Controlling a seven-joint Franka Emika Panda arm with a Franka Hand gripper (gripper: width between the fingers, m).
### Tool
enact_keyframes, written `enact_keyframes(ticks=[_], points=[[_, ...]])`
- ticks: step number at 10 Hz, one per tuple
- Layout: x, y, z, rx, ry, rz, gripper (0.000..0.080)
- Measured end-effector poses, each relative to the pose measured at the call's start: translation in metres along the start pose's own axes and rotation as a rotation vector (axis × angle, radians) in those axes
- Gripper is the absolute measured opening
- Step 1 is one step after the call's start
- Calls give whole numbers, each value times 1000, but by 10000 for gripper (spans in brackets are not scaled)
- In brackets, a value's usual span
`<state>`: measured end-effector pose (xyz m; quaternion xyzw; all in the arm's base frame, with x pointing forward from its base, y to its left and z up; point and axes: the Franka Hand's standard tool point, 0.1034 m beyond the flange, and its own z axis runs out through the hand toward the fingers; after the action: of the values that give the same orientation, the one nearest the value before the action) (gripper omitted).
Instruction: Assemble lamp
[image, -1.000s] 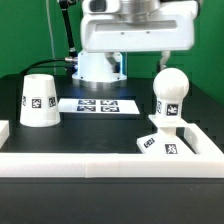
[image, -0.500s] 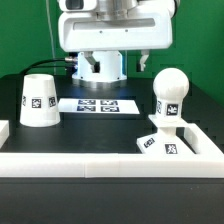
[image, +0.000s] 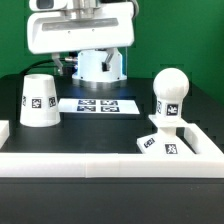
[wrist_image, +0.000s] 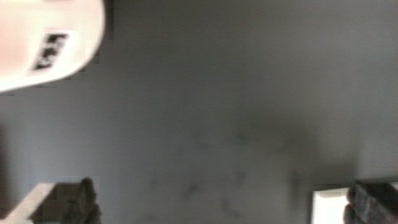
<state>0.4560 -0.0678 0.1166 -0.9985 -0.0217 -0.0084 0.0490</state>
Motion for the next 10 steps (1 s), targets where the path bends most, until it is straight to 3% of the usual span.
enact_keyframes(ticks=[3,6,10], points=[[-6,7,1,13,-15,25,698],[-30,23,-4,20,-17,54,698],[-38,35,-2,17,-20,59,698]])
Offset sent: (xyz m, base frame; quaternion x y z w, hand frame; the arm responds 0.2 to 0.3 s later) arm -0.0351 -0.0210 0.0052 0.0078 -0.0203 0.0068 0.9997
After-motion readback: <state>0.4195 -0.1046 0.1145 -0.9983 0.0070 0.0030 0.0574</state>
